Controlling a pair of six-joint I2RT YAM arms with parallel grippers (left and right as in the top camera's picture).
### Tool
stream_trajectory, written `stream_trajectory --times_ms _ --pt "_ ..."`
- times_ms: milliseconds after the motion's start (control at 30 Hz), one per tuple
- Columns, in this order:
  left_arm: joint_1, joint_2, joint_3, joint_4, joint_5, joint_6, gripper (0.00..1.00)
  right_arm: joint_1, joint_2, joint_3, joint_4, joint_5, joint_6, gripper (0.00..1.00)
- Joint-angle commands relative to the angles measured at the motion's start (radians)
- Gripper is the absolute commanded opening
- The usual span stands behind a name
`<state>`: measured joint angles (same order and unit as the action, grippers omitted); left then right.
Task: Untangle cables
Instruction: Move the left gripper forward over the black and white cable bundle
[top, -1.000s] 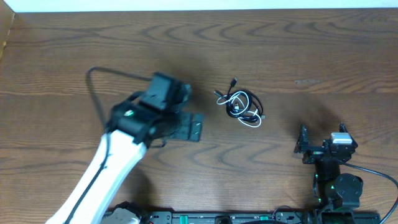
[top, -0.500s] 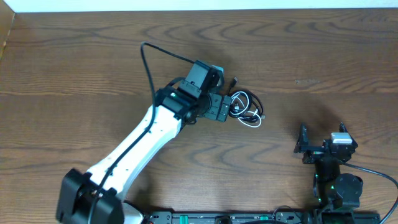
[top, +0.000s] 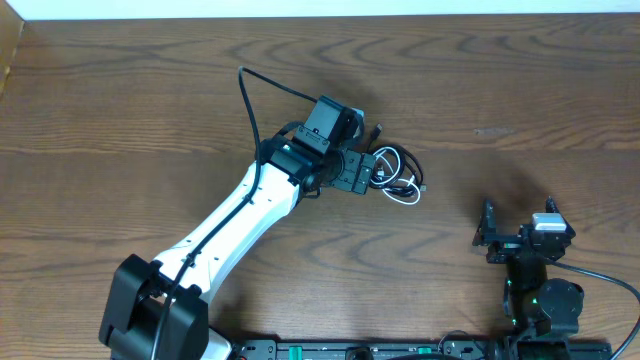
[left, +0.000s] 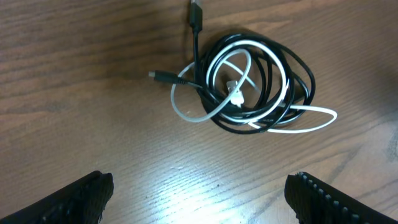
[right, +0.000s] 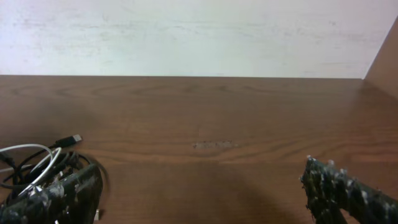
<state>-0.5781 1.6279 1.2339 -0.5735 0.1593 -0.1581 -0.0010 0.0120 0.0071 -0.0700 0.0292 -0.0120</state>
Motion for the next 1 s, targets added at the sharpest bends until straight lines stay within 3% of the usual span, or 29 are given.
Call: stream_trajectory --times_ms 0,600,967 --pt "-0.002 0.018 0.014 0.001 0.013 0.008 0.93 -0.007 -0.006 -0.002 -0.003 -0.003 -0.012 0.99" --pt "-0.002 0.018 0.014 0.119 0.007 0.027 0.93 -0.007 -0.006 -0.002 -0.003 -0.003 -0.012 0.99" --pt "-0.001 0.019 0.014 0.15 -0.077 0.035 0.93 -0.007 -0.006 -0.002 -0.003 -0.002 -0.012 0.99"
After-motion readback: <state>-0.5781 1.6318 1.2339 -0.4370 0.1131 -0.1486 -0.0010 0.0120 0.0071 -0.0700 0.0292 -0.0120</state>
